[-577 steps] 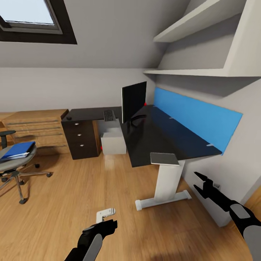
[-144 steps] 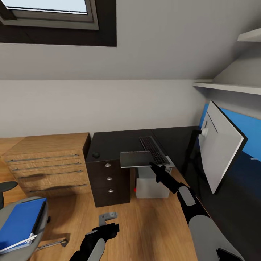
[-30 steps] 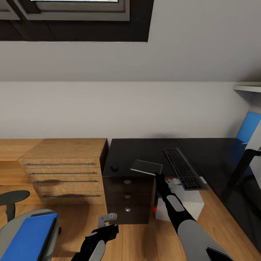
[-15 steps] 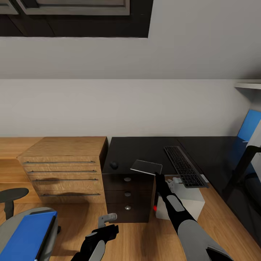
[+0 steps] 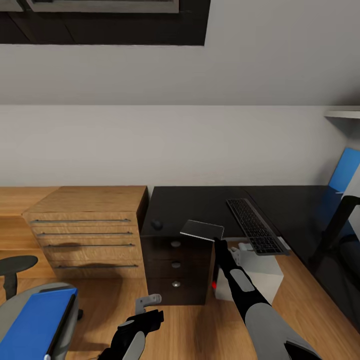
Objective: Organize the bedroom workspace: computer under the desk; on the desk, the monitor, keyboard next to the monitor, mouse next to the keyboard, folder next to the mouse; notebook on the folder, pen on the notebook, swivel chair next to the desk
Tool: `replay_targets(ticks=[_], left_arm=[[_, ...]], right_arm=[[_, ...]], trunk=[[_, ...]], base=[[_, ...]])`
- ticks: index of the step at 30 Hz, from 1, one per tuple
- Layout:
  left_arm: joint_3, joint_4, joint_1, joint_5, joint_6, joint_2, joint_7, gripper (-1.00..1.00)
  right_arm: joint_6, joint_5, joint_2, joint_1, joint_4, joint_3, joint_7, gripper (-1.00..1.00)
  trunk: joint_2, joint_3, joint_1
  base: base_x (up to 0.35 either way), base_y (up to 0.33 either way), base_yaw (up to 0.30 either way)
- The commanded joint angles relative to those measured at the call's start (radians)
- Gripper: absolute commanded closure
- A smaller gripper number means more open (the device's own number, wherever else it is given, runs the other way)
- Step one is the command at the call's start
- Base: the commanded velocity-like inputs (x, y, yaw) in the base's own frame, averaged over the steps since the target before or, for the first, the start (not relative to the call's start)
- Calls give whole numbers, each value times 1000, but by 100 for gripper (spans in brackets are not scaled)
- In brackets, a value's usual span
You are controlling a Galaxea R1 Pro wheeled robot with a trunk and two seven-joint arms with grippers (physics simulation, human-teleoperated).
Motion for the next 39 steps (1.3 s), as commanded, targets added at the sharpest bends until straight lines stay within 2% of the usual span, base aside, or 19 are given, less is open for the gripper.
replay_targets(ticks=[1, 4, 14, 20, 39], left_arm=[[-2, -1, -1, 10, 1, 0, 10, -100], [-2, -1, -1, 10, 1, 0, 10, -100], [-5, -1, -1, 11, 0, 1, 7, -100], [-5, -1, -1, 11, 0, 2, 5, -100], [-4, -1, -1, 11, -1, 1, 7, -100]], right_arm=[[6, -11, 1, -1, 0, -5, 7, 100], [6, -11, 1, -1, 0, -5, 6, 100], [6, -9, 1, -1, 0, -5, 5, 100], [5, -8, 1, -1, 0, -5, 5, 100], [4, -7, 1, -1, 0, -5, 5, 100]], trunk=[[-8, -4, 4], [-29, -14, 15], [-29, -14, 15], [-29, -14, 15], [-29, -14, 15]], base=[[0, 0, 0], [0, 0, 0], [1, 0, 0], [189, 0, 0], [43, 0, 0]])
